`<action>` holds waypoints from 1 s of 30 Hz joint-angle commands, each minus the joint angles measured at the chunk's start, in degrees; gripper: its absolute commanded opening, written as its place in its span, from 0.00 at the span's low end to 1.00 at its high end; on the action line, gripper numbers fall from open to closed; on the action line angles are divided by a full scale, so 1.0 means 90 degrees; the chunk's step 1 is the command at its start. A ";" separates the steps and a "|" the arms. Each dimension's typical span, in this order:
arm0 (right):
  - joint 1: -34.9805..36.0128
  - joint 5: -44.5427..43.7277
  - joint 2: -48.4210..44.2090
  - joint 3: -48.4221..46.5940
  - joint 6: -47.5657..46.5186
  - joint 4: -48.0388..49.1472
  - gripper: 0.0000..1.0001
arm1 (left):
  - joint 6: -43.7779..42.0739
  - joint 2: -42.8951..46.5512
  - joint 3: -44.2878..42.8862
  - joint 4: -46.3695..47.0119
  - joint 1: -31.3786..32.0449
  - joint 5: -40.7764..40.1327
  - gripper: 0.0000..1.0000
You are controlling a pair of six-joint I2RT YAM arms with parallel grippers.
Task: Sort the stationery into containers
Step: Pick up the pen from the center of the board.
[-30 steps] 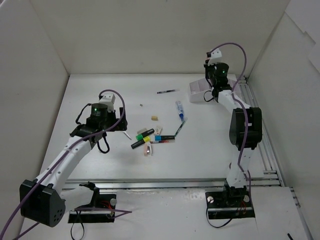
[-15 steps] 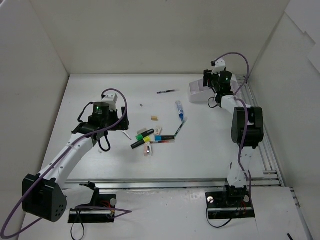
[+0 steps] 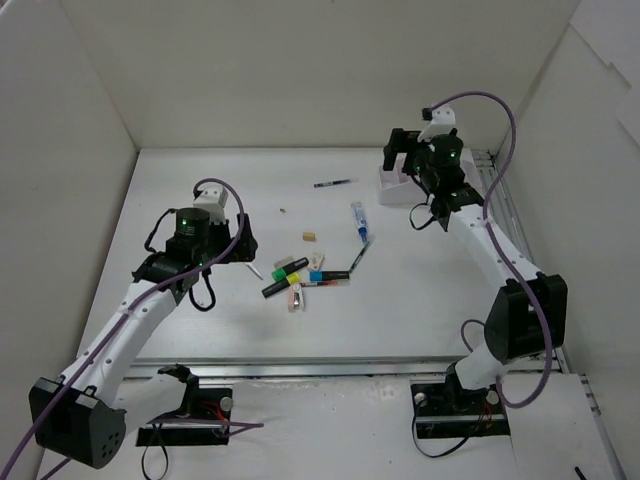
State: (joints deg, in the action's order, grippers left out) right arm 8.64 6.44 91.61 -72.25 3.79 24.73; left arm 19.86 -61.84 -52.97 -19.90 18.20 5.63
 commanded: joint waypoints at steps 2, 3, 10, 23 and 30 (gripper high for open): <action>0.0894 -0.1729 -0.0520 -0.0177 0.1771 -0.2890 0.98 | 0.0371 0.0445 -0.0082 -0.0093 0.0049 -0.0039 1.00; 0.1243 -0.1963 -0.0540 -0.0060 0.1998 -0.3068 0.98 | 0.0410 0.0494 -0.0043 -0.0122 0.0049 -0.0088 1.00; 0.2067 -0.2699 0.0162 0.0010 0.3279 -0.4007 0.98 | 0.0869 0.0914 0.0250 -0.0425 0.0049 -0.0556 0.99; 0.2233 -0.2248 0.2017 -0.0429 0.3963 -0.4290 0.83 | 0.0880 0.1169 0.0661 -0.0396 0.0107 -0.0420 1.00; 0.2262 -0.2258 0.2428 -0.0517 0.3983 -0.4418 0.47 | 0.0938 0.1295 0.0749 -0.0445 0.0107 -0.0488 1.00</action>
State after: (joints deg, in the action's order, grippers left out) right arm 28.58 -12.78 112.79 -74.35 37.93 -13.76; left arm 27.53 -51.53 -45.84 -24.77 18.87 1.89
